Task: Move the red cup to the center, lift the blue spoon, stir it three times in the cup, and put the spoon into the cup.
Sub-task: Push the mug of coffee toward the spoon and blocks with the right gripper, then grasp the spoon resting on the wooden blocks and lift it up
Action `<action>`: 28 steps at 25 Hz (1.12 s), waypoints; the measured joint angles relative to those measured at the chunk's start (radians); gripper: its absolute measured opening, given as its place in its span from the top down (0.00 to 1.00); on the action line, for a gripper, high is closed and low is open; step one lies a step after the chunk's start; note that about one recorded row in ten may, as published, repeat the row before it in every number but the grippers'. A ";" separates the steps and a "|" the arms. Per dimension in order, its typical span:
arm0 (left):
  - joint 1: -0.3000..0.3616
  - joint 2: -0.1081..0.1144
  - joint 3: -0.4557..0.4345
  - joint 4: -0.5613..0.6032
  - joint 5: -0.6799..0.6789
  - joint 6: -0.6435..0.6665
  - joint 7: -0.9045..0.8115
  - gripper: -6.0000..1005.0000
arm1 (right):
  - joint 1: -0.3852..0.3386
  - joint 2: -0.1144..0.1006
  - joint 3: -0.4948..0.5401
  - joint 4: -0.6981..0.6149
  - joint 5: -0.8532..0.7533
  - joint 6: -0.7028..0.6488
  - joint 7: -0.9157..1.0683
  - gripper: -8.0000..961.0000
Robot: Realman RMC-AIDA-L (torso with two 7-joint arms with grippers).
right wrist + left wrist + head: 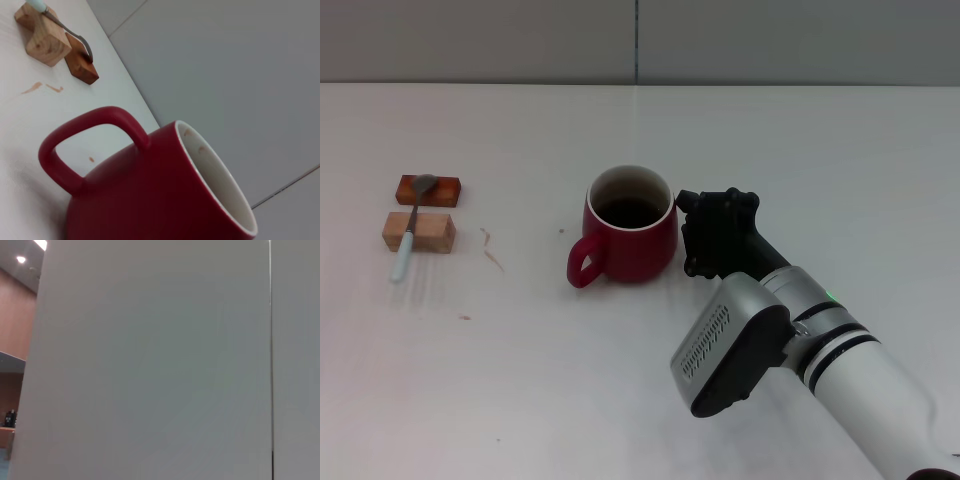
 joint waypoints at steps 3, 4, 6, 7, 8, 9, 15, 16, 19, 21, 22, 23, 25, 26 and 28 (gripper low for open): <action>0.000 0.000 0.000 0.001 0.000 0.000 -0.006 0.32 | -0.004 0.000 0.004 -0.008 -0.002 -0.030 0.000 0.95; 0.001 0.000 0.002 0.001 0.000 0.000 -0.006 0.32 | -0.007 0.000 0.007 -0.016 -0.002 -0.054 0.000 0.95; -0.001 0.001 0.004 0.001 0.000 0.000 -0.006 0.32 | -0.021 0.000 0.021 -0.061 -0.002 -0.150 0.008 0.95; -0.003 0.000 0.004 -0.001 0.000 -0.001 -0.006 0.32 | -0.029 0.000 0.032 -0.080 -0.002 -0.186 0.026 0.95; -0.003 0.000 0.004 -0.001 0.000 -0.001 -0.006 0.32 | -0.029 0.000 0.032 -0.080 -0.002 -0.186 0.026 0.95; -0.006 0.000 0.005 -0.003 0.000 -0.004 -0.007 0.32 | -0.044 0.000 0.056 -0.115 -0.001 -0.258 0.081 0.95; -0.018 -0.001 0.006 -0.008 0.000 -0.008 -0.007 0.32 | -0.072 -0.004 0.103 -0.231 -0.001 -0.463 0.372 0.95; -0.020 -0.001 0.006 -0.009 0.000 -0.008 -0.007 0.32 | -0.081 -0.009 0.114 -0.269 -0.001 -0.528 0.523 0.95; -0.030 -0.001 0.002 -0.010 0.000 -0.014 -0.007 0.32 | -0.090 -0.013 0.124 -0.309 -0.002 -0.578 0.690 0.94; -0.035 0.000 0.002 -0.010 0.000 -0.022 -0.007 0.32 | -0.099 -0.017 0.132 -0.349 -0.005 -0.617 0.817 0.94; -0.040 0.000 0.002 -0.010 0.000 -0.030 -0.007 0.32 | -0.107 -0.018 0.142 -0.386 -0.006 -0.663 0.925 0.94; -0.040 0.000 0.002 -0.010 0.000 -0.030 -0.007 0.32 | -0.107 -0.018 0.142 -0.386 -0.006 -0.663 0.925 0.92; -0.045 0.000 0.002 -0.010 0.000 -0.038 -0.023 0.32 | -0.119 -0.021 0.174 -0.438 -0.007 -0.720 1.104 0.87; -0.047 0.001 0.001 -0.010 0.000 -0.041 -0.030 0.32 | -0.119 -0.021 0.174 -0.438 -0.007 -0.720 1.104 0.85; -0.049 0.001 0.001 -0.010 0.000 -0.044 -0.037 0.32 | -0.125 -0.022 0.185 -0.481 -0.008 -0.752 1.233 0.81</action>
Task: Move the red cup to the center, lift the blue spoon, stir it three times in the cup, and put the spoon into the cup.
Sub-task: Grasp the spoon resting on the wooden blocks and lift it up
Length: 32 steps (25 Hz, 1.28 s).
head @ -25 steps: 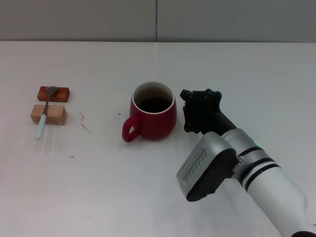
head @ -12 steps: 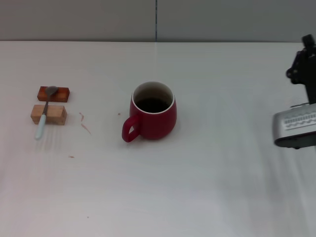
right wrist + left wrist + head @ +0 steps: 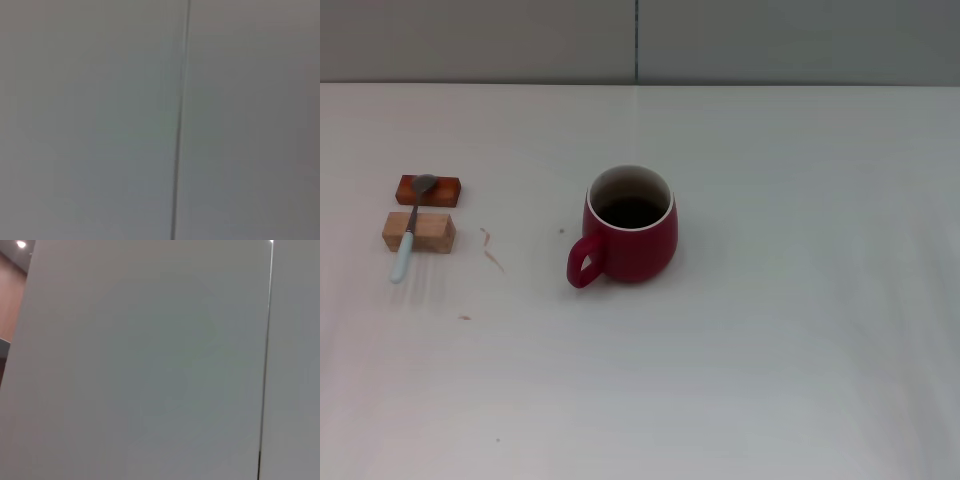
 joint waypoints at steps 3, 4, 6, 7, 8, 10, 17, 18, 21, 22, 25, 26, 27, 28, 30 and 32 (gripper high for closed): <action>-0.006 -0.001 0.000 -0.001 0.000 -0.006 -0.013 0.32 | -0.001 0.002 0.002 -0.065 0.002 -0.028 0.116 0.74; -0.007 -0.003 0.001 -0.002 0.000 -0.006 -0.025 0.32 | -0.001 0.003 0.009 -0.095 0.003 -0.032 0.142 0.72; -0.007 -0.003 0.002 -0.003 0.000 -0.006 -0.037 0.32 | -0.003 0.003 0.018 -0.104 0.004 -0.033 0.146 0.59; -0.007 -0.004 0.003 -0.004 0.000 -0.006 -0.046 0.32 | -0.004 0.003 0.027 -0.113 0.004 -0.034 0.153 0.53; -0.007 -0.004 0.004 -0.014 0.001 0.001 -0.062 0.32 | -0.008 0.002 0.046 -0.139 0.005 -0.038 0.181 0.47; -0.006 -0.005 0.005 -0.020 0.003 0.007 -0.068 0.32 | -0.009 0.002 0.054 -0.155 0.005 -0.040 0.201 0.41; 0.041 -0.010 0.104 -0.084 0.009 0.104 -0.052 0.32 | 0.022 -0.001 0.084 -0.258 0.006 0.004 0.290 0.31; 0.041 -0.010 0.104 -0.084 0.009 0.104 -0.052 0.32 | 0.032 -0.001 0.084 -0.272 0.006 0.016 0.290 0.31; 0.065 -0.013 0.144 -0.143 0.009 0.157 0.034 0.32 | 0.052 -0.003 0.084 -0.295 0.006 0.041 0.291 0.31; 0.075 -0.013 0.149 -0.188 0.009 0.187 0.094 0.32 | 0.063 -0.004 0.085 -0.307 0.006 0.054 0.291 0.31; 0.096 -0.013 0.150 -0.286 0.009 0.251 0.212 0.32 | 0.095 -0.011 0.083 -0.333 0.006 0.086 0.293 0.31; 0.105 -0.012 0.150 -0.327 0.009 0.275 0.259 0.32 | 0.114 -0.018 0.078 -0.342 0.006 0.107 0.293 0.31; 0.111 -0.011 0.150 -0.355 0.009 0.289 0.290 0.32 | 0.114 -0.018 0.078 -0.342 0.006 0.107 0.293 0.31; 0.118 -0.011 0.151 -0.384 0.009 0.302 0.318 0.32 | 0.123 -0.022 0.078 -0.345 0.006 0.120 0.293 0.31; 0.129 -0.009 0.152 -0.430 0.012 0.322 0.365 0.33 | 0.139 -0.030 0.077 -0.349 0.006 0.148 0.293 0.31; 0.138 -0.009 0.156 -0.471 0.019 0.336 0.404 0.33 | 0.152 -0.034 0.077 -0.355 0.006 0.171 0.293 0.31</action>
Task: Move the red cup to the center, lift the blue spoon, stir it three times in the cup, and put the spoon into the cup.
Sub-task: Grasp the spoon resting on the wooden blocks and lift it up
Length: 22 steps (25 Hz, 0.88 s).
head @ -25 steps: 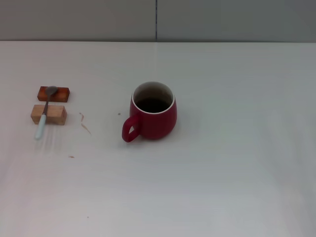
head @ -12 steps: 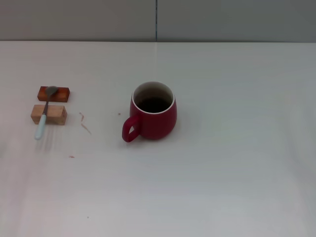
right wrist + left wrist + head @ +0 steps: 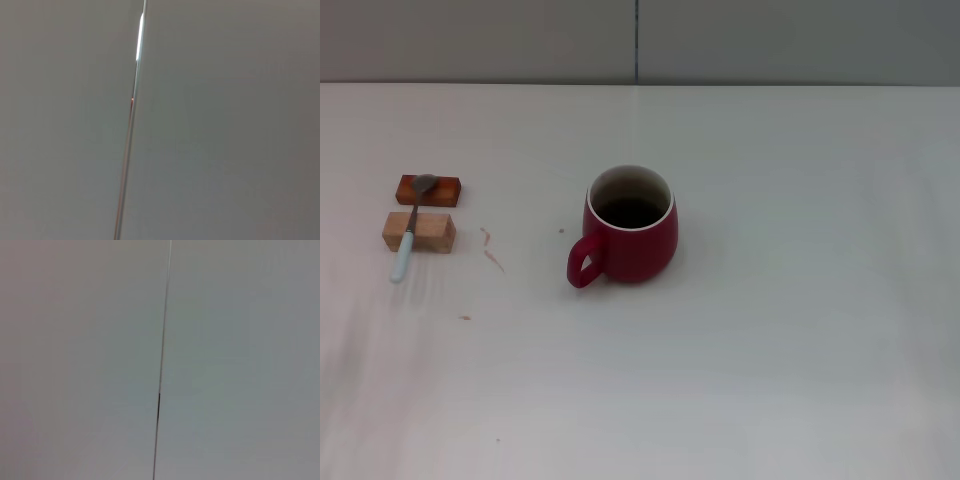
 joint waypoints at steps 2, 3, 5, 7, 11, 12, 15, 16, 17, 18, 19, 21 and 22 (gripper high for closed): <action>0.006 0.000 0.007 -0.070 0.015 0.010 0.066 0.33 | 0.013 -0.004 -0.001 -0.004 -0.004 0.013 -0.004 0.31; 0.006 0.000 0.007 -0.070 0.015 0.010 0.066 0.33 | 0.013 -0.004 -0.001 -0.004 -0.004 0.013 -0.004 0.31; 0.006 0.001 0.013 -0.122 0.018 0.014 0.118 0.33 | 0.020 -0.005 -0.002 -0.008 -0.006 0.018 -0.008 0.31; 0.007 0.002 0.027 -0.177 0.021 0.016 0.165 0.33 | 0.027 -0.007 -0.002 -0.014 -0.006 0.028 -0.009 0.31; 0.009 0.004 0.048 -0.219 0.032 0.016 0.178 0.33 | 0.030 -0.009 -0.002 -0.016 -0.007 0.035 -0.009 0.31; 0.010 0.004 0.058 -0.228 0.034 0.011 0.179 0.33 | 0.031 -0.010 -0.003 -0.016 -0.007 0.038 -0.009 0.31; 0.011 0.004 0.071 -0.238 0.034 -0.011 0.190 0.33 | 0.032 -0.011 -0.004 -0.016 -0.008 0.039 -0.010 0.31; 0.011 0.004 0.074 -0.240 0.034 -0.016 0.195 0.33 | 0.032 -0.011 -0.004 -0.017 -0.009 0.039 -0.010 0.31; 0.009 0.004 0.078 -0.242 0.034 -0.034 0.215 0.33 | 0.033 -0.011 -0.004 -0.017 -0.009 0.041 -0.010 0.31; 0.009 0.004 0.079 -0.244 0.035 -0.040 0.222 0.33 | 0.033 -0.011 -0.004 -0.017 -0.009 0.041 -0.010 0.31; 0.008 0.004 0.079 -0.246 0.035 -0.048 0.227 0.33 | 0.035 -0.011 -0.004 -0.017 -0.009 0.045 -0.010 0.31; 0.007 0.004 0.079 -0.249 0.035 -0.059 0.230 0.33 | 0.037 -0.011 -0.004 -0.017 -0.009 0.049 -0.010 0.31; 0.005 0.004 0.080 -0.251 0.035 -0.081 0.231 0.33 | 0.040 -0.012 -0.004 -0.017 -0.009 0.058 -0.008 0.31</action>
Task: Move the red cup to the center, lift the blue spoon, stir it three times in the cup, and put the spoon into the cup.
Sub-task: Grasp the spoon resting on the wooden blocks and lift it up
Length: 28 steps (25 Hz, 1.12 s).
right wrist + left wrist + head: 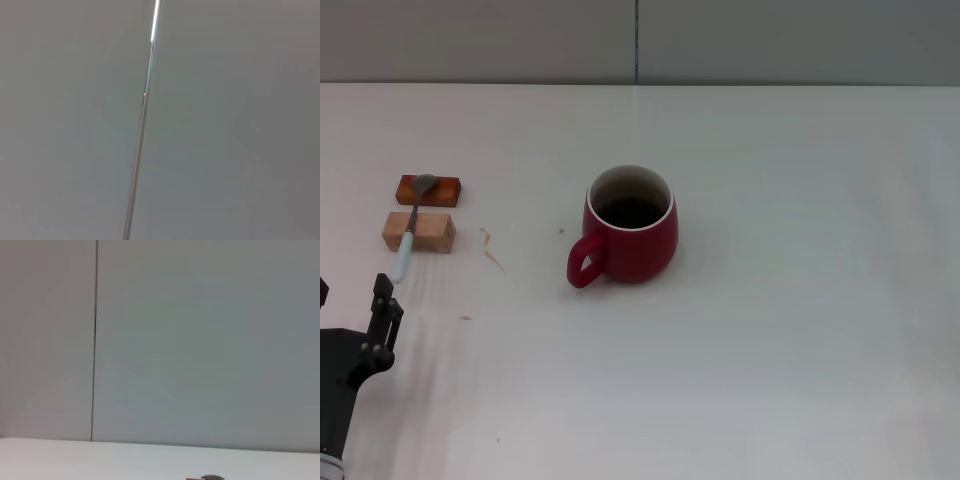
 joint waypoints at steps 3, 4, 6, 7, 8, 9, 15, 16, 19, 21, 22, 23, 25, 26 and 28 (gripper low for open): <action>-0.001 0.000 0.001 0.002 0.000 -0.016 0.001 0.33 | 0.001 0.000 0.000 0.001 0.000 0.004 0.000 0.31; -0.001 0.000 0.001 0.004 0.000 -0.025 0.001 0.33 | 0.001 0.000 0.000 0.003 0.000 0.004 0.000 0.31; -0.001 0.000 0.003 0.005 0.000 -0.037 0.001 0.33 | 0.001 0.000 0.000 0.005 0.000 0.005 -0.002 0.31; -0.001 0.000 0.005 0.005 0.000 -0.048 0.001 0.33 | 0.001 0.000 0.000 0.005 0.000 0.005 -0.002 0.31; 0.000 0.000 0.005 0.005 0.000 -0.053 0.001 0.33 | 0.001 0.000 0.000 0.005 0.000 0.005 -0.002 0.31; 0.000 0.000 0.007 0.006 0.000 -0.062 0.001 0.33 | 0.000 0.000 0.000 0.006 0.000 0.005 -0.002 0.31; -0.012 0.000 0.013 0.007 0.001 -0.100 0.002 0.33 | -0.001 0.004 0.000 0.006 0.000 0.003 -0.003 0.31; -0.012 0.000 0.013 0.007 0.001 -0.100 0.002 0.33 | -0.001 0.004 0.000 0.006 0.000 0.003 -0.003 0.31; -0.018 0.000 0.014 0.008 0.004 -0.108 0.002 0.33 | -0.002 0.006 0.000 0.008 0.000 0.001 -0.003 0.31; -0.023 0.000 0.014 0.008 0.005 -0.112 0.002 0.33 | -0.003 0.007 0.000 0.008 0.000 0.001 -0.003 0.31; -0.025 0.000 0.014 0.008 0.005 -0.114 0.002 0.33 | -0.003 0.007 0.000 0.008 0.000 0.001 -0.003 0.31; -0.029 0.000 0.014 0.008 0.005 -0.116 0.002 0.33 | -0.003 0.007 0.000 0.008 0.000 0.002 -0.003 0.31; -0.041 -0.002 0.014 0.012 0.006 -0.129 0.002 0.33 | -0.006 0.008 0.000 0.008 0.000 0.001 -0.003 0.31; -0.041 -0.002 0.014 0.012 0.006 -0.129 0.002 0.33 | -0.006 0.008 0.000 0.008 0.000 0.001 -0.003 0.31; -0.051 -0.004 0.014 0.017 0.006 -0.146 0.002 0.33 | -0.006 0.009 0.000 0.008 0.000 0.001 -0.003 0.31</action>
